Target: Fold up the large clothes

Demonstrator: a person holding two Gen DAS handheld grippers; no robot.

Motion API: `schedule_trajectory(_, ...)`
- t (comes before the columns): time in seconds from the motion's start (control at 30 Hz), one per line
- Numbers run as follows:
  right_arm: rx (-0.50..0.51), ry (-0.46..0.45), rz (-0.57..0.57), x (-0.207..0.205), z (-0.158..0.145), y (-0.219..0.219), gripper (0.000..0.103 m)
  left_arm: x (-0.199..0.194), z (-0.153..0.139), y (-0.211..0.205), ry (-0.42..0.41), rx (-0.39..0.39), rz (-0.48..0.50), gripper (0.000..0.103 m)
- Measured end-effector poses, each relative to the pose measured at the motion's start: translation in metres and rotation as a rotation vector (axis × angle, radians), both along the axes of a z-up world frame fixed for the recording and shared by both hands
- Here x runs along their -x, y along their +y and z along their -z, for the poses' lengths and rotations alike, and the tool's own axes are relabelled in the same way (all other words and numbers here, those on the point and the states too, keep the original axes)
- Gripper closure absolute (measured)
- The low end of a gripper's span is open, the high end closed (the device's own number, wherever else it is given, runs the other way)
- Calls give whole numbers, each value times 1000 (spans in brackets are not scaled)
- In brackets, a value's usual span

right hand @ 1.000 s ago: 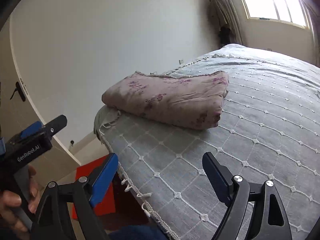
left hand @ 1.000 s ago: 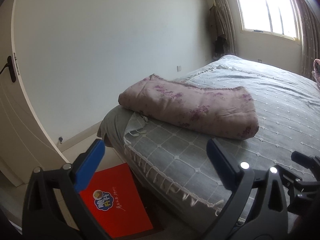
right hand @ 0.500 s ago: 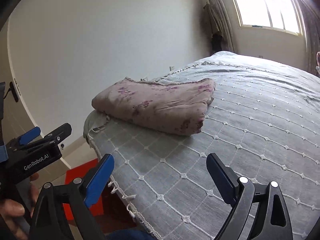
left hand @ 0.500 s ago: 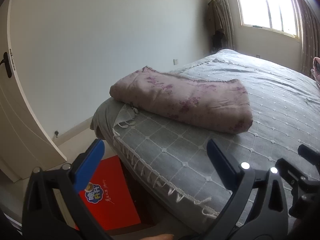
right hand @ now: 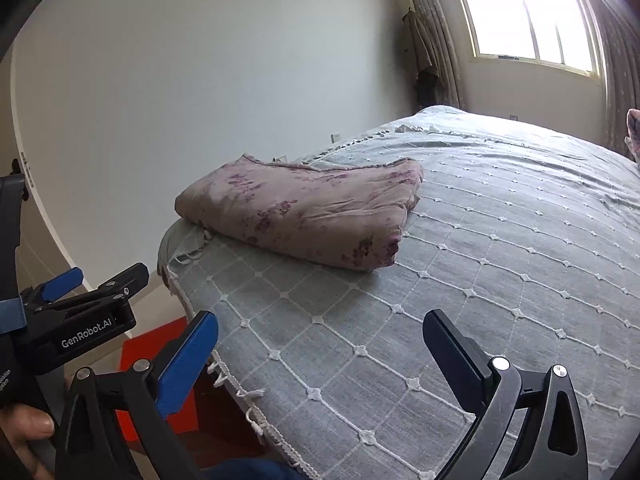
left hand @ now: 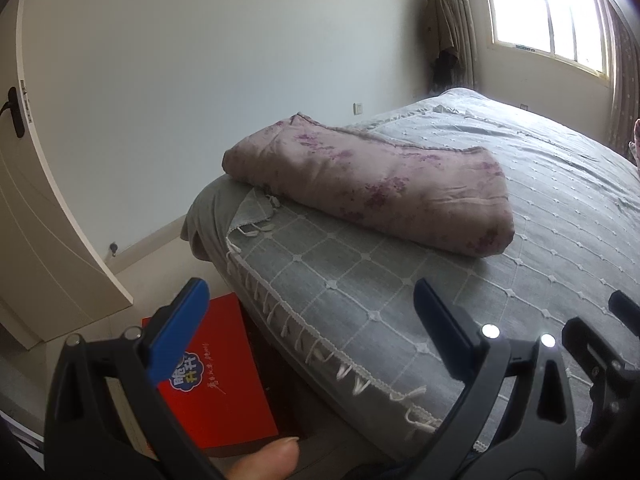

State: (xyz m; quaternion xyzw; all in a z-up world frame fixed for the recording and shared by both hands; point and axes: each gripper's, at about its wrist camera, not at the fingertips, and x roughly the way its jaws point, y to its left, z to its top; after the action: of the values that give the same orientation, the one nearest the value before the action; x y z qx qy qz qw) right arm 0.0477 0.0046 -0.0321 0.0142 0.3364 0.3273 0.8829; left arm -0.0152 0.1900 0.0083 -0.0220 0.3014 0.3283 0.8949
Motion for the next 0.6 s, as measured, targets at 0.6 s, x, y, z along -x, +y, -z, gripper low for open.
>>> schedule_trajectory(0.6, 7, 7, 10, -2, 4, 1, 0, -9, 7, -12, 28, -7, 38, 1)
